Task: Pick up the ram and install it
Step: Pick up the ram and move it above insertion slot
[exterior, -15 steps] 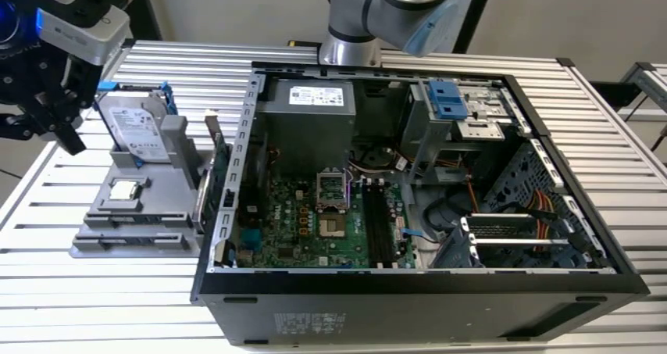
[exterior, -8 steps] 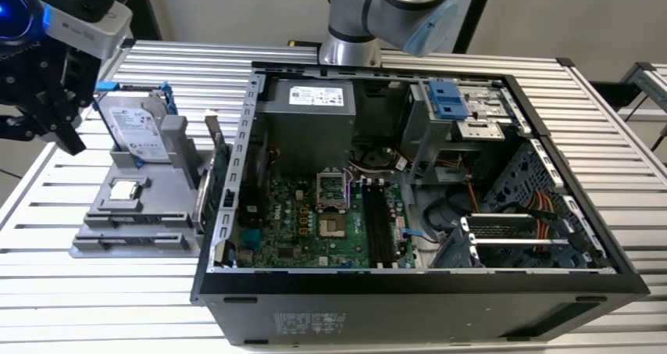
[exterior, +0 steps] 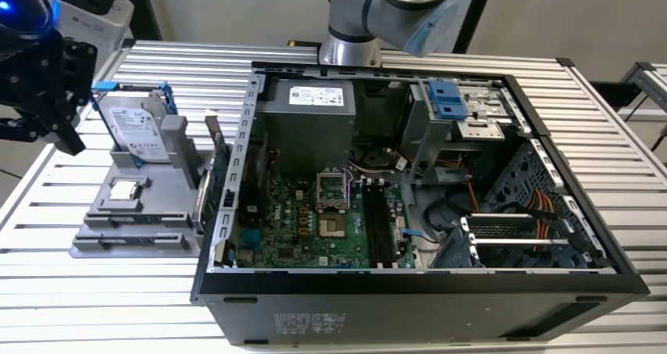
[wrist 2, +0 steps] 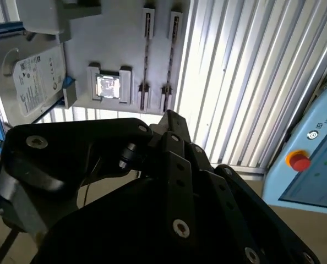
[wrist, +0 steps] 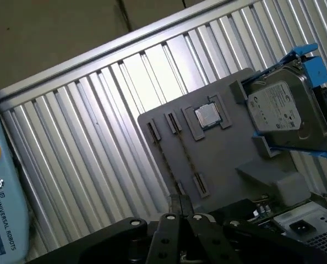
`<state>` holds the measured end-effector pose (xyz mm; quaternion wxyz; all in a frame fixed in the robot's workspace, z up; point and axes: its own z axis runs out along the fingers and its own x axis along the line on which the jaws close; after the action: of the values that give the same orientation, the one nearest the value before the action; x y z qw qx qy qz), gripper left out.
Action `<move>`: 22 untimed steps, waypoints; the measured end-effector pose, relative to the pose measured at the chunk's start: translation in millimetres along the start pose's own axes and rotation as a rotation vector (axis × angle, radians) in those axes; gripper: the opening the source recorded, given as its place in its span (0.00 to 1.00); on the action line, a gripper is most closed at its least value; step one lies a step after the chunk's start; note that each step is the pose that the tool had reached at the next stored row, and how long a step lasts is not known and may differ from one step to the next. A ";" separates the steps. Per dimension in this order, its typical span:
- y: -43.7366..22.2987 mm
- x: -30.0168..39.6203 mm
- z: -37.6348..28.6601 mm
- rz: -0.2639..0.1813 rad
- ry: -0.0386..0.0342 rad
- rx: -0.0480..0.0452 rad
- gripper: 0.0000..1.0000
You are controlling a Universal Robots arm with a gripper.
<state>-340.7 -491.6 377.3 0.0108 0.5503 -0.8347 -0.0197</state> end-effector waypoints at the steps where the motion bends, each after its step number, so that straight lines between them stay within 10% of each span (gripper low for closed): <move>1: 0.0 0.0 0.0 -0.016 0.0007 -0.0001 0.00; 10: 0.1 -0.1 0.0 -0.135 -0.0130 -0.0080 0.00; 22: 0.0 0.0 0.1 -0.334 -0.0113 -0.0127 0.00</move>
<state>-340.7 -491.6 377.3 0.0062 0.6812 -0.7315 -0.0296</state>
